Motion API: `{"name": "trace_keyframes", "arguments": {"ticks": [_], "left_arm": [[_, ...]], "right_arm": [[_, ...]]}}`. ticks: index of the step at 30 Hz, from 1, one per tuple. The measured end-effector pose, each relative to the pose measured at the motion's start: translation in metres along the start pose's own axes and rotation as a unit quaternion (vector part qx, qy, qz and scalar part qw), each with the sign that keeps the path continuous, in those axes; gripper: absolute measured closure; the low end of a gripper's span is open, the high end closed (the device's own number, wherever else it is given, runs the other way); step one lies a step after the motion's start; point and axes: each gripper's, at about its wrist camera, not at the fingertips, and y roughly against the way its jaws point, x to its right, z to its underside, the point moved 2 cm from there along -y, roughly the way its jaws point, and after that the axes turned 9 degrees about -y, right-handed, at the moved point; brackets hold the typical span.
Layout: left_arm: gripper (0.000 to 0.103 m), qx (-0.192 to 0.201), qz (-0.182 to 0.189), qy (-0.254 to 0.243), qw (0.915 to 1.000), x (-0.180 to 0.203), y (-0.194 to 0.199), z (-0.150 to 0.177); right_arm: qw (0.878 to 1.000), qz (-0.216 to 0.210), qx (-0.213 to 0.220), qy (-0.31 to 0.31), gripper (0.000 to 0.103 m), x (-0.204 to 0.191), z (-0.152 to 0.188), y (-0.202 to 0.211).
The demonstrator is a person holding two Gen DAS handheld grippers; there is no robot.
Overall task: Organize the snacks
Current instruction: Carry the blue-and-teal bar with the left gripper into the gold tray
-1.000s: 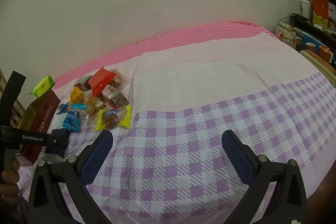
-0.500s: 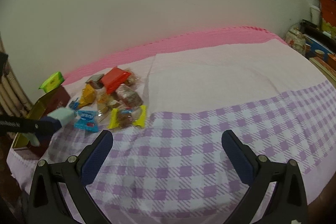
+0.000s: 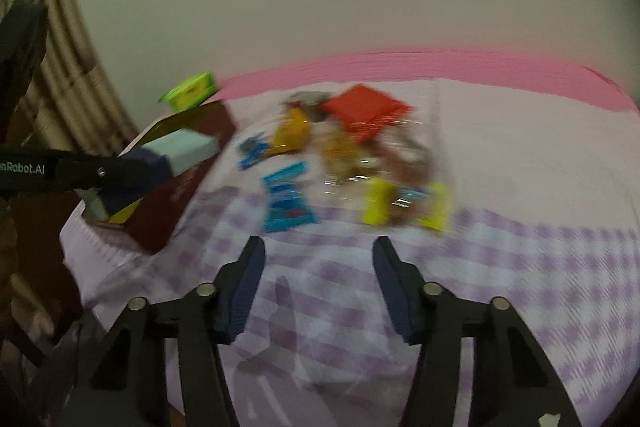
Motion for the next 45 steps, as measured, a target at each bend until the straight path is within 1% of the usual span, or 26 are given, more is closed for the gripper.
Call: {"name": "trace_keyframes", "arguments": {"ticks": [3,5,11,18,22,26,29,31,34,36,45], "left_arm": [[0.055,0.003,-0.002,0.004,1.0,-0.008,0.003,0.001],[0.055,0.007,-0.003,0.006,1.0,-0.014,0.006,0.001],[0.055,0.027,-0.02,0.009,0.9994,-0.03,0.017,-0.001],[0.055,0.043,-0.052,0.017,0.9975,-0.061,0.021,-0.002],[0.055,0.051,-0.082,0.013,0.9953,-0.08,0.018,-0.003],[0.055,0.043,-0.099,0.013,0.9941,-0.101,0.005,-0.005],[0.054,0.035,-0.103,0.011,0.994,-0.113,-0.007,-0.005],[0.055,0.03,-0.109,0.007,0.9936,-0.118,-0.014,-0.004],[0.054,0.022,-0.106,0.01,0.9941,-0.126,-0.024,-0.004],[0.054,0.02,-0.113,0.008,0.9934,-0.131,-0.029,-0.004],[0.054,0.013,-0.119,0.013,0.9927,-0.147,-0.042,-0.007]], "right_arm": [[1.0,-0.008,-0.01,0.026,0.058,-0.019,-0.005,-0.012],[0.999,-0.009,-0.012,0.03,0.058,-0.026,-0.008,-0.016],[1.0,0.002,-0.004,0.029,0.058,-0.026,-0.007,-0.02],[1.0,0.017,-0.007,0.024,0.057,-0.021,-0.002,-0.023],[0.999,0.026,-0.001,0.023,0.057,-0.022,-0.004,-0.024],[0.999,0.033,0.0,0.026,0.057,-0.026,-0.007,-0.027],[0.999,0.035,-0.002,0.032,0.057,-0.03,-0.009,-0.03],[0.999,0.038,-0.003,0.036,0.057,-0.034,-0.01,-0.032],[0.998,0.045,-0.003,0.04,0.057,-0.039,-0.012,-0.037],[0.998,0.049,-0.003,0.039,0.057,-0.041,-0.013,-0.041],[0.997,0.063,0.001,0.038,0.057,-0.046,-0.018,-0.047]]}}
